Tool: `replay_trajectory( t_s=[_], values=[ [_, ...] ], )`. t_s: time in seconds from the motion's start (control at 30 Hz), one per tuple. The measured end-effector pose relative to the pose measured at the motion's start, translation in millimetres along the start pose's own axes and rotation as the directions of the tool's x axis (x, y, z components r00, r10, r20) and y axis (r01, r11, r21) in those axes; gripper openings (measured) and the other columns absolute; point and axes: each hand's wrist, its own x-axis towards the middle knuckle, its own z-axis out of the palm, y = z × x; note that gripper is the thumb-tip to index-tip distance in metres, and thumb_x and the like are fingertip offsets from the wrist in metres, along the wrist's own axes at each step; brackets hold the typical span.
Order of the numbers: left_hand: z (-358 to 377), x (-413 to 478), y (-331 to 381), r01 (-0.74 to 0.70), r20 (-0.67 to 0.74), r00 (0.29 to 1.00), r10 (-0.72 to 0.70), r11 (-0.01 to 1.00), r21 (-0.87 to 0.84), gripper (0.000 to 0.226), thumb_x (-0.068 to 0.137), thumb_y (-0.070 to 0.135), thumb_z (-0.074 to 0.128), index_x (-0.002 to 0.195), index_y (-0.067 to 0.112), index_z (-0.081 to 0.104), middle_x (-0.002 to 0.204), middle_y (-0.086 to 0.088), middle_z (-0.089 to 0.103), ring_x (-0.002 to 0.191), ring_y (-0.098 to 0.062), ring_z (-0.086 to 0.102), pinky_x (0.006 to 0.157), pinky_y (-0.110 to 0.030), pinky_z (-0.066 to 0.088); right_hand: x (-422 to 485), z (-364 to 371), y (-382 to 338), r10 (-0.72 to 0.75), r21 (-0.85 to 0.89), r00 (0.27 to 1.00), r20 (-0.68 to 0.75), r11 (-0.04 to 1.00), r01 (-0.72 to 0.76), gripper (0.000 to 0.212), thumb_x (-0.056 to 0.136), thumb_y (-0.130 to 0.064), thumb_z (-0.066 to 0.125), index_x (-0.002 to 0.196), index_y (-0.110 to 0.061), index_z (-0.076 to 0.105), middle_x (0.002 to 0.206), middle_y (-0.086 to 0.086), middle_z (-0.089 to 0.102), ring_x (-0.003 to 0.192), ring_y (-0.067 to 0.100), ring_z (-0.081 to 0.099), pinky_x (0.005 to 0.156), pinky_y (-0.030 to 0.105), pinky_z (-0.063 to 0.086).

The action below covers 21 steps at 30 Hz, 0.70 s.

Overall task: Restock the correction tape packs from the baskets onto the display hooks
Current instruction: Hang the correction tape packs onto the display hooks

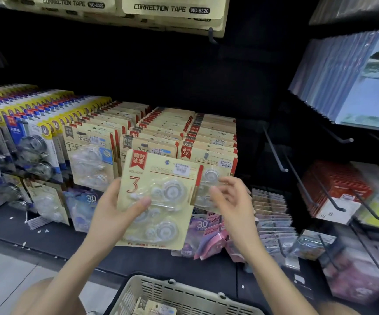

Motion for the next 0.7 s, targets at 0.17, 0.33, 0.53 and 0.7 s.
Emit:
replay_trajectory(
  t_s=[0.17, 0.33, 0.53, 0.7],
  values=[
    [36.7, -10.6, -2.9, 0.013, 0.135, 0.991, -0.004, 0.998, -0.067, 0.06, 0.055, 0.049, 0.076, 0.109, 0.029, 0.061, 0.104, 0.013, 0.073, 0.093, -0.005, 0.07, 0.071, -0.017, 0.055, -9.4, 5.7, -13.4, 0.003, 0.263, 0.984, 0.178, 0.964, -0.051, 0.055, 0.079, -0.021, 0.074, 0.129, -0.022, 0.051, 0.121, -0.005, 0.069, 0.112, 0.014, 0.066, 0.095, 0.038, 0.054],
    [35.2, 5.8, -16.3, -0.091, 0.116, 0.991, 0.066, 0.972, 0.219, 0.052, 0.072, 0.065, 0.059, 0.117, 0.041, 0.052, 0.112, 0.028, 0.065, 0.103, 0.001, 0.064, 0.088, -0.026, 0.051, -3.4, -10.1, -9.4, -0.016, 0.204, 0.999, 0.04, 0.979, 0.008, 0.05, 0.084, -0.009, 0.074, 0.127, -0.017, 0.051, 0.12, 0.0, 0.069, 0.11, 0.015, 0.067, 0.094, 0.041, 0.055],
    [14.6, 48.6, -9.6, -0.266, -0.009, 0.929, 0.37, 0.686, 0.677, 0.067, 0.09, 0.057, 0.048, 0.143, 0.016, 0.047, 0.148, -0.009, 0.045, 0.136, -0.027, 0.042, 0.105, -0.046, 0.038, 16.7, -11.3, -12.8, -0.07, 0.026, 0.997, -0.009, 0.997, 0.07, 0.048, 0.087, -0.009, 0.072, 0.126, -0.024, 0.049, 0.116, -0.011, 0.065, 0.107, 0.002, 0.064, 0.092, 0.026, 0.053],
    [13.2, 79.9, -14.8, -0.29, 0.082, 0.922, 0.379, 0.531, 0.797, 0.075, 0.087, 0.062, 0.048, 0.15, 0.021, 0.04, 0.158, -0.02, 0.028, 0.147, -0.039, 0.024, 0.11, -0.057, 0.032, 32.9, -3.8, -10.7, -0.066, -0.024, 0.997, -0.041, 0.998, 0.065, 0.049, 0.087, -0.012, 0.073, 0.126, -0.026, 0.047, 0.113, -0.016, 0.063, 0.104, -0.004, 0.062, 0.086, 0.017, 0.051]
  ],
)
